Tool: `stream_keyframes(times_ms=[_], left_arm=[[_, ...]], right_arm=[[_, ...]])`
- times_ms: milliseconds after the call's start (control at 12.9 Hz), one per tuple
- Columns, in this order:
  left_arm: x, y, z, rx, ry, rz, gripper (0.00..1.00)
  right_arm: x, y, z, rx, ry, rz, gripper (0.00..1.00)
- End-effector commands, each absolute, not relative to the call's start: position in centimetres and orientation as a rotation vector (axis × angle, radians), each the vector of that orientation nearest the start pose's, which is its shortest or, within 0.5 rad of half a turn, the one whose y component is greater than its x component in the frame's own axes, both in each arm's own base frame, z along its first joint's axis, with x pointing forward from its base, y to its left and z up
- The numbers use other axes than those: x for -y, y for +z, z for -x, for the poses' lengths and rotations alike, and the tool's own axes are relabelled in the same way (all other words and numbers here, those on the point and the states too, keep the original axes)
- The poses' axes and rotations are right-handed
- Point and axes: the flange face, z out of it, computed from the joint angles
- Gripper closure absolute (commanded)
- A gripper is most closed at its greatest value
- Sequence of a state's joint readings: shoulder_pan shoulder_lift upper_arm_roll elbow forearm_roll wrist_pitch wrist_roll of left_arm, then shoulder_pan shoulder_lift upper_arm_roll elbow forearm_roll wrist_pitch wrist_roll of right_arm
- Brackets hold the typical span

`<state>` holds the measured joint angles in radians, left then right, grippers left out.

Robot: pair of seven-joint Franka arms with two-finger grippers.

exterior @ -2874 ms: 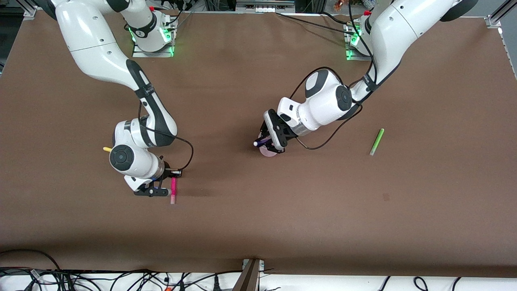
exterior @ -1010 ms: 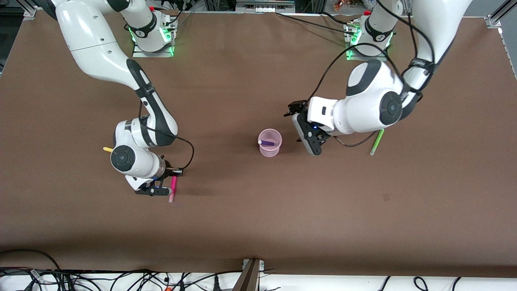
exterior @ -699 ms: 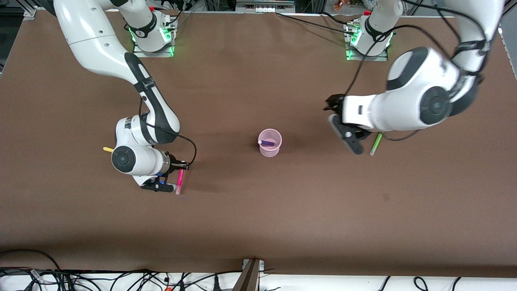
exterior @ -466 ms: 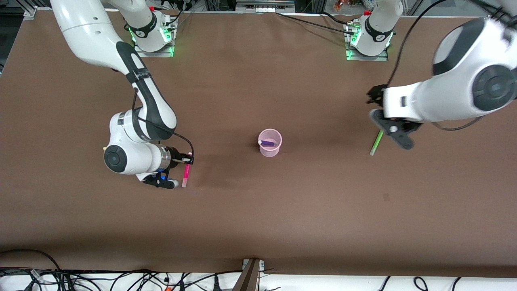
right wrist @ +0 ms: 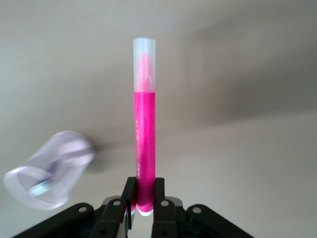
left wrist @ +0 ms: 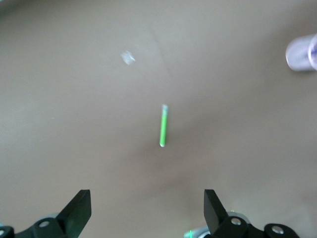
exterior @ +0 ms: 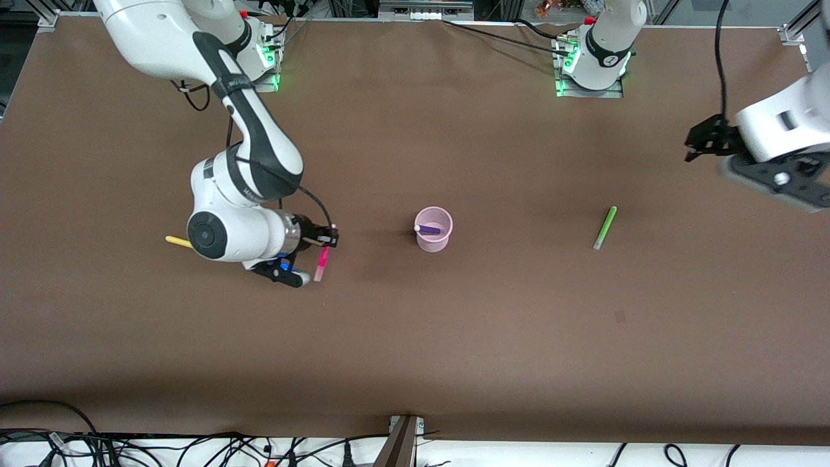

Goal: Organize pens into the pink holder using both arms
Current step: 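Withdraw the left gripper to rest while the right gripper carries pink marker, then lower the pink marker into the pink holder with the right gripper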

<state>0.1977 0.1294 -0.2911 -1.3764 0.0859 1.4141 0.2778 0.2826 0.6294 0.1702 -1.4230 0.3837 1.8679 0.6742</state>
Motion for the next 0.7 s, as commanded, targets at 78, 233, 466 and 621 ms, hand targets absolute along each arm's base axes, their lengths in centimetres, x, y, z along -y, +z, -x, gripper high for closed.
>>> stream_keyframes(times_ms=[78, 233, 466, 621], left_arm=[[1.5, 64.0, -54.0, -0.143, 0.048, 3.080, 0.00], [0.1, 63.1, -52.9, 0.101, 0.011, 3.087, 0.00], [-0.6, 62.4, -53.3, 0.167, -0.017, 3.097, 0.00], [-0.2, 62.2, -53.5, 0.141, -0.013, 3.123, 0.00]], right_arm=[[-35.3, 37.6, -61.8, -0.795, 0.763, 2.467, 1.00], [-37.3, 38.4, -61.6, -0.950, 0.901, 2.272, 1.00], [-41.8, 37.7, -60.6, -1.145, 1.009, 2.045, 1.00], [-44.8, 36.2, -59.7, -1.281, 1.057, 1.909, 1.00]])
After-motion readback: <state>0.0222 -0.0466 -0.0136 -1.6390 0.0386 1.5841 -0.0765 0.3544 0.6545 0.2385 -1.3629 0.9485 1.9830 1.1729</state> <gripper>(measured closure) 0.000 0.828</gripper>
